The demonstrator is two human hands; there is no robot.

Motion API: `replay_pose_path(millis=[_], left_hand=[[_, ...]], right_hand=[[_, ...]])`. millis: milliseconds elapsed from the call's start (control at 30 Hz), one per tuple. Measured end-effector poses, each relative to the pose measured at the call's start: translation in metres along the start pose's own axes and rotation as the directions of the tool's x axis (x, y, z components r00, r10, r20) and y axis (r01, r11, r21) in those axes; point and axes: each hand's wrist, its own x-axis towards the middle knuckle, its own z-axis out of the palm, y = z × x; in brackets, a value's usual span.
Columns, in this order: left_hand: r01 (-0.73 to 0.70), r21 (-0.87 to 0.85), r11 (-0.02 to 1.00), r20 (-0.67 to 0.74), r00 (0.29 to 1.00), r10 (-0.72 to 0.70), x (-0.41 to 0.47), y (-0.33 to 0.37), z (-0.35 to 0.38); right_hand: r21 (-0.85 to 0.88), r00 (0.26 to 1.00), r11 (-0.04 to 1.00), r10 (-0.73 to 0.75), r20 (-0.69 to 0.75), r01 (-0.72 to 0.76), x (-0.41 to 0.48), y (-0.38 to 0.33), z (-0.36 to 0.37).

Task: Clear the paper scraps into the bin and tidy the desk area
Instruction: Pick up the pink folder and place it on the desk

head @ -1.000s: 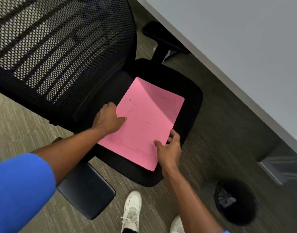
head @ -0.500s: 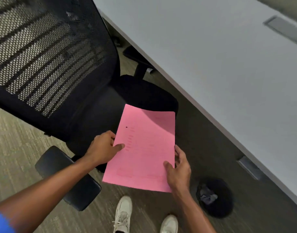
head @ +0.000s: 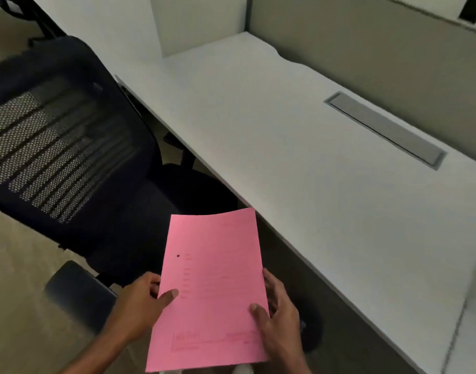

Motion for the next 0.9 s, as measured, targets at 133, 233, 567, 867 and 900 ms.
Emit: replay_pose_path(millis=[133, 233, 567, 867, 900], left_hand=[[0.009, -0.090, 0.996, -0.002, 1.000, -0.010, -0.038, 0.023, 0.005], [-0.011, -0.108, 0.994, -0.035, 0.999, 0.008, -0.060, 0.046, 0.004], [-0.166, -0.092, 0.982, -0.144, 0.978, 0.151, -0.091, 0.098, 0.003], [-0.223, -0.119, 0.967, -0.192, 0.961, 0.198, -0.066, 0.116, -0.020], [-0.235, -0.119, 0.965, -0.190, 0.959, 0.211, -0.061, 0.118, -0.025]], right_hand=[[-0.048, 0.997, 0.996, -0.072, -0.004, 0.072, -0.029, -0.011, -0.041], [-0.048, 0.993, 0.993, -0.112, -0.020, 0.111, -0.041, -0.019, -0.069], [-0.018, 0.983, 0.984, -0.177, -0.043, 0.176, -0.058, -0.045, -0.120], [0.005, 0.979, 0.980, -0.199, -0.037, 0.200, -0.037, -0.067, -0.108], [0.011, 0.980, 0.981, -0.192, -0.047, 0.193, -0.032, -0.070, -0.104]])
